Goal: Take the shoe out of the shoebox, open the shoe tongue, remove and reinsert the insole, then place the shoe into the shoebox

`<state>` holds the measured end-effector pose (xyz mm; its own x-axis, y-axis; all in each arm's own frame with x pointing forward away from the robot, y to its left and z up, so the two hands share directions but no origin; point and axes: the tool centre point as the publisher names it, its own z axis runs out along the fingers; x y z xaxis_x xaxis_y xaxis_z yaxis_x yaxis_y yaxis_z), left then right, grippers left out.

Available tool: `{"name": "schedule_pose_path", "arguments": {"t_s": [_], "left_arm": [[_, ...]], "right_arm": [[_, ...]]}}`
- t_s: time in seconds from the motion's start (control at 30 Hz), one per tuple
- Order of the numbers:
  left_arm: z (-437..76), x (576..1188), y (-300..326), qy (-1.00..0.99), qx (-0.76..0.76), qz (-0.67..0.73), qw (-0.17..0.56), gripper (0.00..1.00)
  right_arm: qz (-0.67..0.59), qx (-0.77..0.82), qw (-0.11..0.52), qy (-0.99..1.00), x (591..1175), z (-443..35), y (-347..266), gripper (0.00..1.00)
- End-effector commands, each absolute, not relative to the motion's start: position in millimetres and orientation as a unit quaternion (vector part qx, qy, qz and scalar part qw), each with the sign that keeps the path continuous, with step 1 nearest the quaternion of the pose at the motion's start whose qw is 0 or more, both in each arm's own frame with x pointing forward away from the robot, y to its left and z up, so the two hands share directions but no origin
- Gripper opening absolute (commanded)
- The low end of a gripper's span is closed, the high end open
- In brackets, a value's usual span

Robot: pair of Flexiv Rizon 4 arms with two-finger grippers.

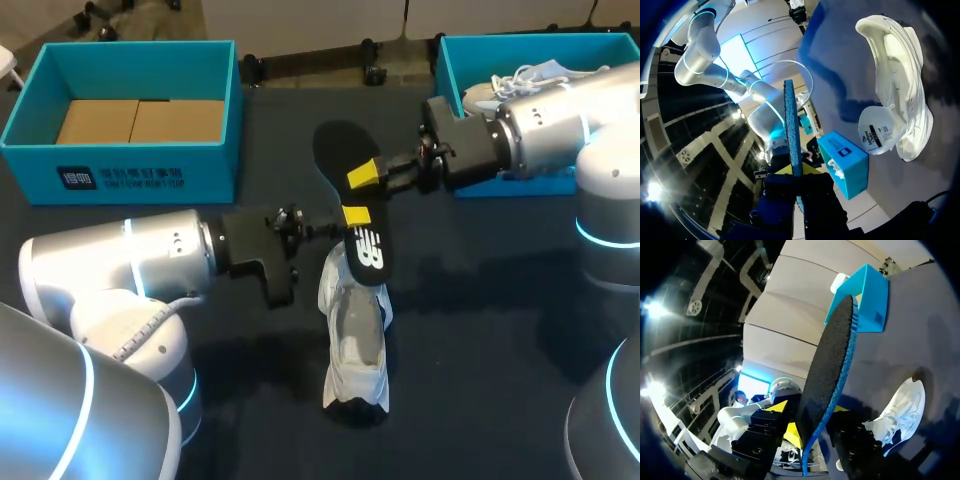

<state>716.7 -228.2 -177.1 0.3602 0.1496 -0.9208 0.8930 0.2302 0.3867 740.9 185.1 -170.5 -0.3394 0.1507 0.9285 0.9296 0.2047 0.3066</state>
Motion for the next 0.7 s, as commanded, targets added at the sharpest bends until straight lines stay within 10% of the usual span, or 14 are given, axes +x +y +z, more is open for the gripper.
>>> {"name": "schedule_pose_path", "arguments": {"t_s": [0.03,0.7], "left_arm": [[-177.9,715.9,-230.1,0.481,0.543,-0.295,0.622,0.0],[-183.0,717.5,-228.1,0.481,0.545,-0.281,0.627,0.0]], "right_arm": [[-0.482,-0.416,0.407,-0.655,737.1,-170.4,180.9,0.4],[-0.471,-0.456,0.439,-0.614,738.9,-176.0,176.2,0.0]]}}
